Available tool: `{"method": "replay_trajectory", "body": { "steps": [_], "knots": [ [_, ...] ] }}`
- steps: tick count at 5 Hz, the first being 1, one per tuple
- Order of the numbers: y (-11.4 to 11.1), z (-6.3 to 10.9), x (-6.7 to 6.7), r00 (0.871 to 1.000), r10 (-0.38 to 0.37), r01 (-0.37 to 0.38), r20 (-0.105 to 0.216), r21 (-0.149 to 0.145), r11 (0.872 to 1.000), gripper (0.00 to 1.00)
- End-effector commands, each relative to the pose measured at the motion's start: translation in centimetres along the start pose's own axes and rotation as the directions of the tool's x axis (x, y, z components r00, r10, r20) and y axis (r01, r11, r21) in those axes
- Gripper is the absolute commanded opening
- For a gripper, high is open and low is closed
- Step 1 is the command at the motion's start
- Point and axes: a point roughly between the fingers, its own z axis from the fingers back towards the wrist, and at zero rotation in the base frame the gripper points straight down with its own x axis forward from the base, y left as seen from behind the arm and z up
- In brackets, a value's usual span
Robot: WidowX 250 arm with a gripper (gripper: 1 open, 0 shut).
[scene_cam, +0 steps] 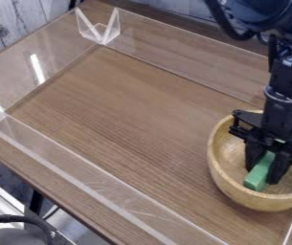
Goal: Put the green block in the brown bowl
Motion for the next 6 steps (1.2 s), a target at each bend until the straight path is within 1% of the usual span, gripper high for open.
{"method": "replay_trajectory", "body": {
  "steps": [1,3,6],
  "knots": [
    [0.47,0.89,0.4,1.0,0.004,-0.004,0.024,-0.002,1.0,0.0],
    [0.65,1.37,0.34,1.0,0.006,-0.006,0.022,-0.004,1.0,0.0],
    [0.82,0.97,0.52,1.0,0.01,-0.01,0.003,-0.001,1.0,0.0]
  ]
}}
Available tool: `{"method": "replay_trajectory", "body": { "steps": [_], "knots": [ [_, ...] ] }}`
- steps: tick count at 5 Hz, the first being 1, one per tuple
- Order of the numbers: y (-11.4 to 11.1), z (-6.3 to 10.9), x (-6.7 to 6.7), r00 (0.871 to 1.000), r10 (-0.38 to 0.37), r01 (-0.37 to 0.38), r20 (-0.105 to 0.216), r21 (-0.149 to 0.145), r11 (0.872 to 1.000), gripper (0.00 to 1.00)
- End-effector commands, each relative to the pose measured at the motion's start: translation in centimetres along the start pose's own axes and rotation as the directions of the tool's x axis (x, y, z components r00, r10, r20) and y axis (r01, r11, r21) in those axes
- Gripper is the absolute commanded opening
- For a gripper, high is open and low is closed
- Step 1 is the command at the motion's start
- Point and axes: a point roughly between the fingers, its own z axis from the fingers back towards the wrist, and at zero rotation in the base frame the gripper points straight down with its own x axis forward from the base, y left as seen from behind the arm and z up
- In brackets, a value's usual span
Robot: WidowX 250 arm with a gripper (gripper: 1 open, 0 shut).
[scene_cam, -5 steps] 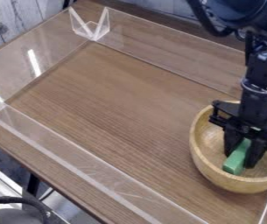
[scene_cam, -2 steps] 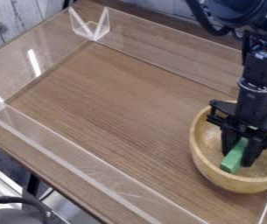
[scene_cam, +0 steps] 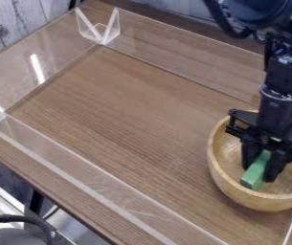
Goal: Put the green block in the brown bowl
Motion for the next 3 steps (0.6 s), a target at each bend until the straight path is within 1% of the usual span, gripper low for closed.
{"method": "replay_trajectory", "body": {
  "steps": [1,3],
  "knots": [
    [0.41,0.76,0.85,0.999,0.013,-0.013,0.03,-0.003,1.0,0.0],
    [0.51,0.45,1.0,1.0,0.014,-0.014,0.018,-0.001,1.0,0.0]
  ]
}}
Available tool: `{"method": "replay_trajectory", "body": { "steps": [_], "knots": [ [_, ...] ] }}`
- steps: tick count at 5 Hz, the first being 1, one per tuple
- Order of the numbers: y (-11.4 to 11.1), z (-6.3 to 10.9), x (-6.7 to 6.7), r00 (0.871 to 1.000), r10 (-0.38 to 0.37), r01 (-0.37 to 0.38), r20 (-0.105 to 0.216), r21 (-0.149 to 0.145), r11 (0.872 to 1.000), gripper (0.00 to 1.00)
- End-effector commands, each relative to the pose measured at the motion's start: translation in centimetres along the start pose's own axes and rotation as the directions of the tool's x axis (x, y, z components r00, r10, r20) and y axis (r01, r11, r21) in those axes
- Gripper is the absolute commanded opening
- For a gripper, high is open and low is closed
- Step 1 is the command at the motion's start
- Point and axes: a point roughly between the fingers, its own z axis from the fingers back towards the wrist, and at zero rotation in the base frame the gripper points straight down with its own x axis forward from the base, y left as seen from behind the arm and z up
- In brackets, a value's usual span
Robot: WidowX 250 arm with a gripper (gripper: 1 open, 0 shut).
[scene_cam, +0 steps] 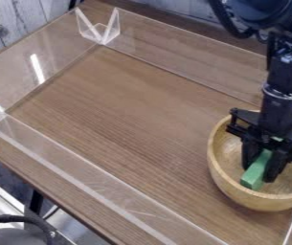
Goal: Put the green block in the brown bowl
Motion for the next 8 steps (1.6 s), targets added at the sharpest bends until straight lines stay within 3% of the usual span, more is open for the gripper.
{"method": "replay_trajectory", "body": {
  "steps": [1,7,8],
  "knots": [
    [0.52,0.45,0.73,1.0,0.013,-0.013,0.021,-0.001,1.0,0.0],
    [0.79,-0.17,1.04,1.0,0.017,-0.017,-0.011,0.003,1.0,0.0],
    [0.79,0.05,0.96,1.0,0.018,-0.018,-0.017,0.003,1.0,1.0]
  ]
}}
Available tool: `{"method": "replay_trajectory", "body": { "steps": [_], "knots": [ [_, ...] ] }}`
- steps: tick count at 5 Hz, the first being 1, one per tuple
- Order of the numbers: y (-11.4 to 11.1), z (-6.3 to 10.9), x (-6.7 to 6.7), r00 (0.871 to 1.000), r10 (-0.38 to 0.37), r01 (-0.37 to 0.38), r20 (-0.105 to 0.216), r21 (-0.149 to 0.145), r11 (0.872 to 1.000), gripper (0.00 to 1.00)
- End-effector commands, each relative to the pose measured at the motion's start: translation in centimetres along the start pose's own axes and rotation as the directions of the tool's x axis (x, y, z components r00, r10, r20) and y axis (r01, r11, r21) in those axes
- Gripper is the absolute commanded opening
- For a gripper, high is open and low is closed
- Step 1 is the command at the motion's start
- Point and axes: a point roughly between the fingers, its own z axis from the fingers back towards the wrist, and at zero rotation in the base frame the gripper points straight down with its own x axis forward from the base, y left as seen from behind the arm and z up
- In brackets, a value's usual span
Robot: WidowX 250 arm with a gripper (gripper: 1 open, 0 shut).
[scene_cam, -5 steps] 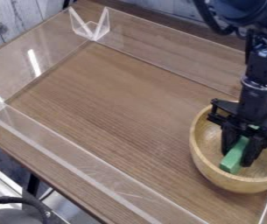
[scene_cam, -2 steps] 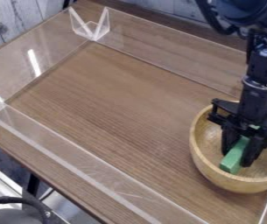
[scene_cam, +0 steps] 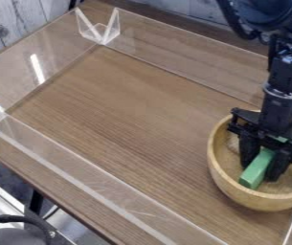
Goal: Put the green block in the brown bowl
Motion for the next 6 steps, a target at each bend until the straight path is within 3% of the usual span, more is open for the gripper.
{"method": "replay_trajectory", "body": {
  "steps": [1,3,5,6],
  "knots": [
    [0.3,1.2,0.1,1.0,0.007,-0.006,0.026,-0.005,1.0,1.0],
    [0.5,4.0,-0.5,0.997,0.015,-0.015,0.078,-0.011,1.0,1.0],
    [1.2,10.8,-1.3,0.974,0.033,-0.032,0.223,-0.009,0.999,1.0],
    [2.5,13.9,-1.6,0.96,0.05,-0.048,0.275,-0.014,0.999,1.0]
  ]
}}
